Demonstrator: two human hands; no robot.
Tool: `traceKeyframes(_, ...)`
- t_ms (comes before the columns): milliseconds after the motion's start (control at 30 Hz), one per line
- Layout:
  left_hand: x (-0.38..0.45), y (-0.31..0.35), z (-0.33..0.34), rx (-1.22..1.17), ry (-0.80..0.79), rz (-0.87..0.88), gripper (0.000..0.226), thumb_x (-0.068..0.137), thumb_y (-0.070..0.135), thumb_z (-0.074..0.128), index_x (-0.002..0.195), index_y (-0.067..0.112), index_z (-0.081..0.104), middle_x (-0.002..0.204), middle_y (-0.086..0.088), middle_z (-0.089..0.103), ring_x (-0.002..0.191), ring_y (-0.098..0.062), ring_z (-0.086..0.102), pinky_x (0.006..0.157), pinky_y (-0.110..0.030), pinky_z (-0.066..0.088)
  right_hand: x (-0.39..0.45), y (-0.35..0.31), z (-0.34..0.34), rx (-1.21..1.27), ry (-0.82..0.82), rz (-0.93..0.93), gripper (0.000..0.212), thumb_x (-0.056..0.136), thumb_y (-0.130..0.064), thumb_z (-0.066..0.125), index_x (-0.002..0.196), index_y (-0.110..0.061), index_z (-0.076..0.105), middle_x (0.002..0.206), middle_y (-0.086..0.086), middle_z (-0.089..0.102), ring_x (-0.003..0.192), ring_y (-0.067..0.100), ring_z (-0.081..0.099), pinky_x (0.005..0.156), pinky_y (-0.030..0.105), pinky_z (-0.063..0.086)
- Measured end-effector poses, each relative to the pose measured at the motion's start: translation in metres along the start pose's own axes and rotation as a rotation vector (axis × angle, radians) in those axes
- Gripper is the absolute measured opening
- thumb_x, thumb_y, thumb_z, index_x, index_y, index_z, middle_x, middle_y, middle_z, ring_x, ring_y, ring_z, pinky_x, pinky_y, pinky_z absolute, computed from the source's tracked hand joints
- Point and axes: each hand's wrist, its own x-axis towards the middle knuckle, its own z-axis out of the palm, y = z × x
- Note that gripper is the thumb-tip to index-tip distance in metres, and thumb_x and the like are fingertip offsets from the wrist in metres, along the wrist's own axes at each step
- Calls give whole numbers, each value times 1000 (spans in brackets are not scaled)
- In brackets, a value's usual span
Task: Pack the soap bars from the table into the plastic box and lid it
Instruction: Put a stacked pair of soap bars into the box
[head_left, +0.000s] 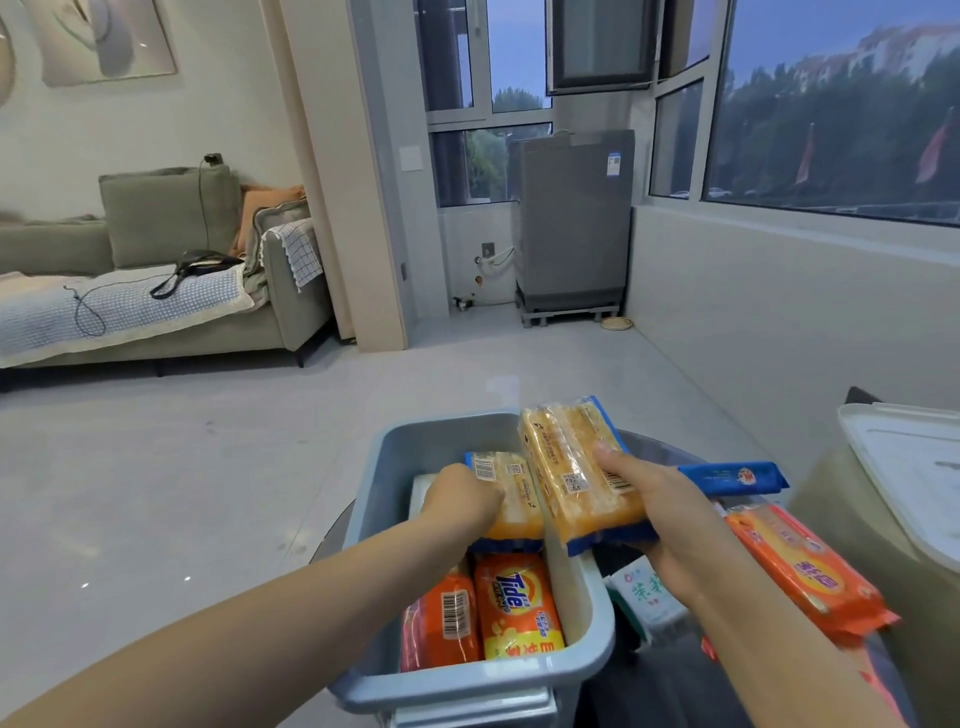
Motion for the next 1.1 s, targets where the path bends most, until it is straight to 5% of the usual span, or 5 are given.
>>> traceKeyframes(100,-1,-1,-6,-49,-84,-10,30,90,23,59,114,5,62,113,-10,66,86,-15,58,61,-23,46,0,0,1,-13,-7,-4,23,82,-34,64,91,-13,64,65,3,74,56,18,70,61,35,56)
traceKeyframes(400,-19,13,-16,-411,-102,1,44,95,40,47,128,12,53,123,4,53,116,-17,49,86,-24,31,-2,2,11,-5,-16,-17,22,89,-34,56,100,-16,63,91,7,72,86,23,67,80,40,54)
traceKeyframes(667,-32,18,-29,-465,-512,288,53,80,55,56,126,28,53,100,0,73,85,-16,72,73,-29,57,-5,6,19,28,-84,-27,36,94,-39,43,122,-19,56,109,7,71,100,25,67,90,43,51)
traceKeyframes(967,-11,4,-38,-601,-206,62,18,94,17,52,109,19,61,84,0,72,52,-7,69,43,-21,52,-7,2,17,-312,-229,-102,21,95,-34,46,94,-50,60,94,-28,66,93,-1,57,75,22,46)
traceKeyframes(1100,-3,3,-37,-516,-165,14,12,94,13,53,90,19,62,80,-2,70,59,-13,67,43,-23,53,-5,12,19,-393,-201,-96,33,96,-27,45,127,-36,53,127,-5,56,102,9,59,84,32,52)
